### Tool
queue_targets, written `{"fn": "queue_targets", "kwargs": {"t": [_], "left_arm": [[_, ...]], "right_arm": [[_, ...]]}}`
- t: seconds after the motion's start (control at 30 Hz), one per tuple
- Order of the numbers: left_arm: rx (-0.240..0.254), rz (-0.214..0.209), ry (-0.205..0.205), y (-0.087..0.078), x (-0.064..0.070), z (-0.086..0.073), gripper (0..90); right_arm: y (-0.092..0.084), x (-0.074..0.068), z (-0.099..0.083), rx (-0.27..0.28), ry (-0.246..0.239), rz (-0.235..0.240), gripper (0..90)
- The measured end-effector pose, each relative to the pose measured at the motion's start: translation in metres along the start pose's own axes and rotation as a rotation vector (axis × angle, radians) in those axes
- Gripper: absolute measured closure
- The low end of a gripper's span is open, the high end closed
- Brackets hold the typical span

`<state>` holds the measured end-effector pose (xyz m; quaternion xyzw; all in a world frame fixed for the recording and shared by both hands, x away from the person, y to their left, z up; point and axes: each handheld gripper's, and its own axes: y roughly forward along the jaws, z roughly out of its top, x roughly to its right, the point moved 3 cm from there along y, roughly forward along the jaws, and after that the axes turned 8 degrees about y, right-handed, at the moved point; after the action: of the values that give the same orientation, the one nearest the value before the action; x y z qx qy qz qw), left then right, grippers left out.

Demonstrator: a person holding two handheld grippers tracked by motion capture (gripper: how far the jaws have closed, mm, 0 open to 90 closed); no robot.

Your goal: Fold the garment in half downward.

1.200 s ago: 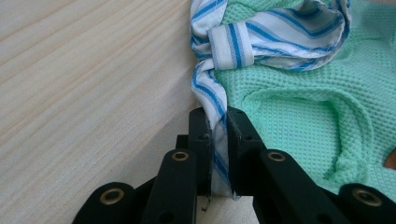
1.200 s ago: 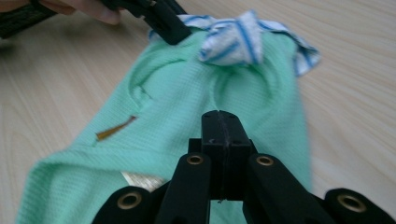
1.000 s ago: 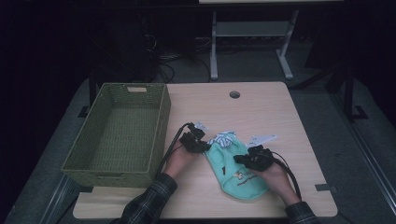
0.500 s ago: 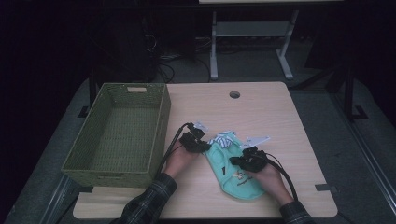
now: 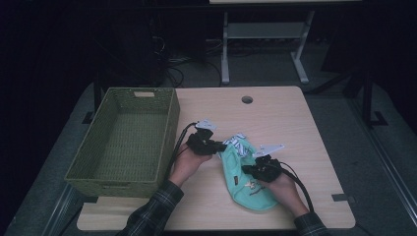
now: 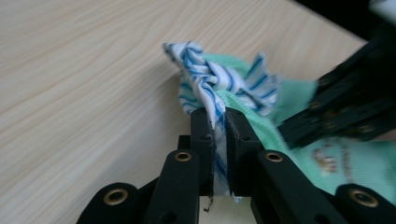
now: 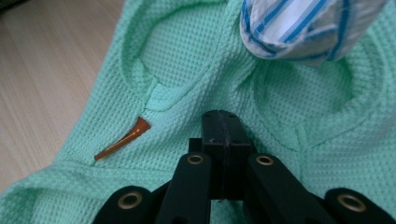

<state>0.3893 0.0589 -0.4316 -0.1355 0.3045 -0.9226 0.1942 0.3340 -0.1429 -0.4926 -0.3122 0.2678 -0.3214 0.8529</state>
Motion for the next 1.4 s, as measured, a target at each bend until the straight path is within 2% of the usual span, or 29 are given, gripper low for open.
{"fn": "queue_targets", "kwargs": {"t": [0.1,0.23,0.3,0.43,0.47,0.5,0.53,0.67,0.8,0.97,1.07,1.2,1.23,1.3,1.4], "left_arm": [[0.033,-0.052,0.024,-0.007,0.01,0.01,82.7],[0.057,-0.069,0.042,-0.012,0.016,0.015,83.0],[0.053,-0.068,0.057,-0.013,0.018,0.017,83.1],[0.049,-0.02,0.066,-0.015,0.015,0.017,83.1],[0.052,0.019,0.06,-0.019,0.011,0.017,83.1],[0.052,0.019,0.06,-0.019,0.011,0.017,83.1],[0.058,0.05,0.05,-0.021,0.008,0.017,83.0],[0.063,0.122,0.037,-0.029,-0.003,0.015,83.1],[0.061,0.149,0.039,-0.032,-0.006,0.014,83.0],[0.048,0.137,0.065,-0.03,-0.003,0.015,83.0],[0.056,0.114,0.079,-0.029,0.0,0.016,83.0],[0.061,0.059,0.111,-0.03,0.006,0.016,82.9],[0.061,0.059,0.111,-0.03,0.006,0.016,82.9],[0.066,0.027,0.134,-0.031,0.011,0.017,82.9],[0.072,0.006,0.145,-0.031,0.015,0.017,82.9]], "right_arm": [[0.0,0.001,0.0,-0.005,-0.003,-0.001,89.9],[0.001,0.0,0.002,-0.011,0.003,-0.003,90.0],[0.002,0.0,0.003,-0.01,0.001,-0.009,90.0],[-0.001,-0.001,0.004,-0.013,-0.016,-0.03,90.0],[-0.008,0.0,0.005,0.007,-0.014,-0.032,90.0],[-0.008,0.0,0.005,0.007,-0.014,-0.032,90.0],[-0.015,0.0,0.005,0.019,-0.003,-0.03,90.0],[-0.021,-0.001,0.001,0.014,-0.004,-0.024,89.9],[-0.028,-0.002,-0.01,-0.005,-0.009,-0.035,89.9],[-0.038,0.001,-0.021,-0.018,-0.014,-0.069,89.9],[-0.038,0.004,-0.026,-0.033,-0.001,-0.075,89.9],[-0.036,0.005,-0.029,-0.047,-0.004,-0.086,89.9],[-0.036,0.005,-0.029,-0.046,-0.004,-0.087,89.9],[-0.036,0.005,-0.029,-0.047,-0.005,-0.089,89.9],[-0.036,0.005,-0.029,-0.047,-0.007,-0.09,89.9]]}}
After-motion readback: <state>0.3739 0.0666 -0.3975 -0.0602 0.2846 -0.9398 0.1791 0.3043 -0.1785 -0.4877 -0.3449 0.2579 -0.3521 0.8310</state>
